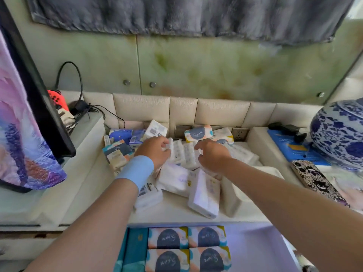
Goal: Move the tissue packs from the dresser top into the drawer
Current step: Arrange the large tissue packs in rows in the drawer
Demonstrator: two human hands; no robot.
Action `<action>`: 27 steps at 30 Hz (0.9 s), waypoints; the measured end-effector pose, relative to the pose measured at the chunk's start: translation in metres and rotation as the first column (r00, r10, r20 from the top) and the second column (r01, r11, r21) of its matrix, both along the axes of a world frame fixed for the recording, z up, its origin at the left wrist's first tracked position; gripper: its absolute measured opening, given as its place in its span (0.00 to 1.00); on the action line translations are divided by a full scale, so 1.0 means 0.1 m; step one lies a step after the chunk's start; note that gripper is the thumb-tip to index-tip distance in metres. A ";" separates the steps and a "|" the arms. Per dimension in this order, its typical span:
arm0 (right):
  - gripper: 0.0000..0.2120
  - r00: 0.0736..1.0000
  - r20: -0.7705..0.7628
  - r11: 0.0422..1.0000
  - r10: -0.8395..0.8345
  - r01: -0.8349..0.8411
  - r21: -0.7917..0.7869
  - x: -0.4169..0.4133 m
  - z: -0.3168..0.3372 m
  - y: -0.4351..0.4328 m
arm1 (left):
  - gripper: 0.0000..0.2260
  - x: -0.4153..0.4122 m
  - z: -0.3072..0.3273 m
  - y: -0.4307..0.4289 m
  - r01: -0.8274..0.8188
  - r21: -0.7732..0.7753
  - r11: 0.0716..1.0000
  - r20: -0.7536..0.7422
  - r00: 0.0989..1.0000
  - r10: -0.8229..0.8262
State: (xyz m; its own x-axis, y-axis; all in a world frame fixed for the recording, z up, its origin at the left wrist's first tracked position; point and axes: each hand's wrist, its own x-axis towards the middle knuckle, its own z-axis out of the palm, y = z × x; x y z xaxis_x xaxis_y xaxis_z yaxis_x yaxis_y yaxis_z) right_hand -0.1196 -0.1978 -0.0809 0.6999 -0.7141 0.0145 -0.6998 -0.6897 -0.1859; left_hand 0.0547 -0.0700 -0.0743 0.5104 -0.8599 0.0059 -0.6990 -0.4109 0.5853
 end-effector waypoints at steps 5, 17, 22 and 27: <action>0.24 0.990 -0.119 0.981 -0.077 0.053 -0.189 0.40 -0.09 -0.62 | 0.20 0.37 -0.20 -0.47 -0.116 -0.032 0.993 0.240 0.963 0.121; 0.23 0.954 -0.270 0.812 -0.126 -0.057 -0.581 0.92 -0.38 -1.21 | 0.24 1.00 -0.57 -0.87 -0.386 0.188 0.903 0.229 0.911 0.342; 0.18 0.993 -0.093 0.844 -0.069 0.008 -0.536 0.82 -0.27 -1.06 | 0.16 0.89 -0.49 -0.87 -0.379 0.010 0.925 0.044 0.925 0.378; 0.19 0.997 0.058 0.892 -0.048 0.069 -0.447 0.63 -0.06 -0.76 | 0.30 0.61 -0.36 -0.77 -0.208 -0.274 0.939 -0.209 0.966 0.153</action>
State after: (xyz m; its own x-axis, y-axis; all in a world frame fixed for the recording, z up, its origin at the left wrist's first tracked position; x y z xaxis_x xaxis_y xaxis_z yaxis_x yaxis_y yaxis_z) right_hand -0.0564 -0.2738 -0.0874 0.6479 -0.6642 0.3729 -0.7401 -0.6648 0.1017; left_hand 0.1161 -0.1475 -0.1100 0.6729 -0.7274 0.1343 -0.4995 -0.3129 0.8078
